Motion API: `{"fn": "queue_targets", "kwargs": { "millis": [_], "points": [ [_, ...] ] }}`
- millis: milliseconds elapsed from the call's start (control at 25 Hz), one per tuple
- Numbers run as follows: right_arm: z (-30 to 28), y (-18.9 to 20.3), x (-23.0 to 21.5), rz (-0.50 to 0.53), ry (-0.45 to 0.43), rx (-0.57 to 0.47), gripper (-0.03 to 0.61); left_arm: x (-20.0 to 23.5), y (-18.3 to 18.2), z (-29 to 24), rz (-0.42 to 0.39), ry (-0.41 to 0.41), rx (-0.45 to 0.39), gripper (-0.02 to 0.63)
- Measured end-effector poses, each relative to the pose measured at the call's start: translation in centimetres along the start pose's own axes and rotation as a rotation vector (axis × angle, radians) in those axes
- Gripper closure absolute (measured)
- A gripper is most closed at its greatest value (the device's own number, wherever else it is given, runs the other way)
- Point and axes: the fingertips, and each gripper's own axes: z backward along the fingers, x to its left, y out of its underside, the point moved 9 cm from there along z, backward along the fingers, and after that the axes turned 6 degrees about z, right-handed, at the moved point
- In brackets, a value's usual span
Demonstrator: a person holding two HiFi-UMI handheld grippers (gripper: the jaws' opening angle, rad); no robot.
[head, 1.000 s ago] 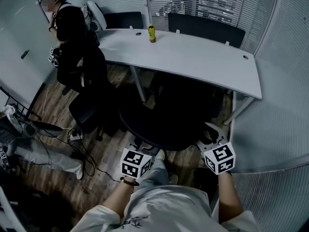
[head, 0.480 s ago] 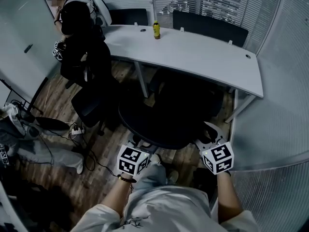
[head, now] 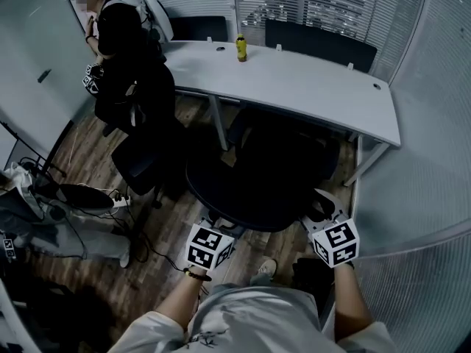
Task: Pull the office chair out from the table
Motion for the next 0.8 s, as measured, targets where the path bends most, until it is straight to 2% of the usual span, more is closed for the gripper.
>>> {"fn": "queue_targets", "kwargs": {
  "millis": [200,800],
  "points": [
    [-0.1,-1.1,1.5,-0.008,0.011,0.021,0.351,0.8,-0.2,1.5,0.003,0.005,0.013,0.285],
    [3.5,-0.6,9.3,-0.022,0.039,0.006,0.350,-0.3,3.5,8.3,-0.030,0.045,0.019,0.287]
  ]
}}
